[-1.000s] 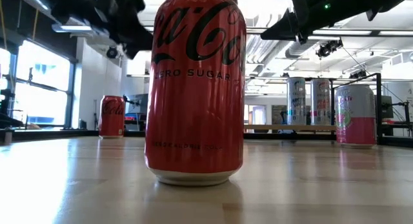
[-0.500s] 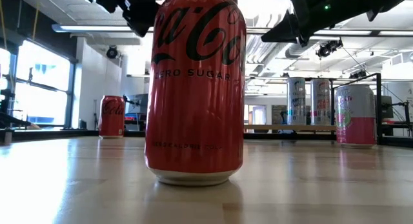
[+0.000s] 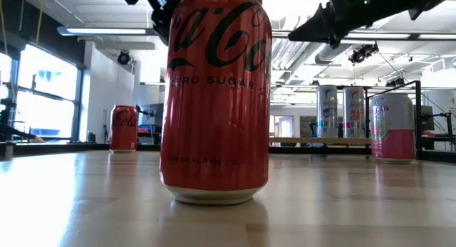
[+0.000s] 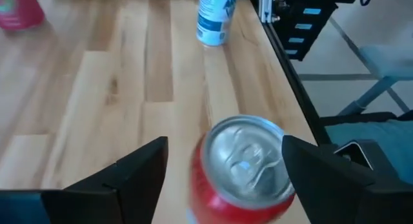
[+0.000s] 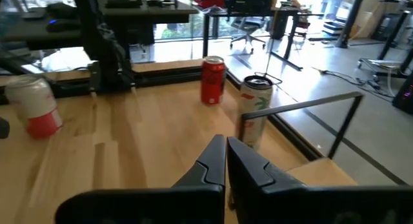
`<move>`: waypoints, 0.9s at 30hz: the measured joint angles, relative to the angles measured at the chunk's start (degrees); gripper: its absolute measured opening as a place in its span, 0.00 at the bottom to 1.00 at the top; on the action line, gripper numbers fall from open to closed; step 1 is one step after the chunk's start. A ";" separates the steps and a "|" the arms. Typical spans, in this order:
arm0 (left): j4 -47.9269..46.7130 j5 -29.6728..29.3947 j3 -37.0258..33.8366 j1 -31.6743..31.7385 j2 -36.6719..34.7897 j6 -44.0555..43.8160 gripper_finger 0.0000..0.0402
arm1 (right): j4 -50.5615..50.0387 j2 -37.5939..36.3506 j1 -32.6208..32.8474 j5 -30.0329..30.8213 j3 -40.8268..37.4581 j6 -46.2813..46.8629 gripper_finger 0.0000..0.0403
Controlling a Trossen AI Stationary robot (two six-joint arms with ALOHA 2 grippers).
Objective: Place canned beverage on shelf
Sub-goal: Put the bottom red soda can on the shelf
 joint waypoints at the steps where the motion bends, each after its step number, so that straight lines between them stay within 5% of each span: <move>1: -0.66 -0.50 1.11 -0.31 1.05 -0.40 0.75 | -0.01 0.01 0.65 0.34 0.00 -0.06 0.00; 9: -8.74 -4.27 8.95 -1.61 6.11 -2.63 0.76 | -1.30 0.02 4.72 5.29 0.00 -0.99 0.00; 21: -16.80 -3.79 13.87 -3.64 4.73 -4.06 0.76 | -0.79 0.02 5.66 6.34 0.02 -2.03 0.00; 27: -19.64 -8.04 14.07 -4.43 4.76 -5.92 0.76 | -0.63 0.02 5.66 6.42 0.02 -1.76 0.00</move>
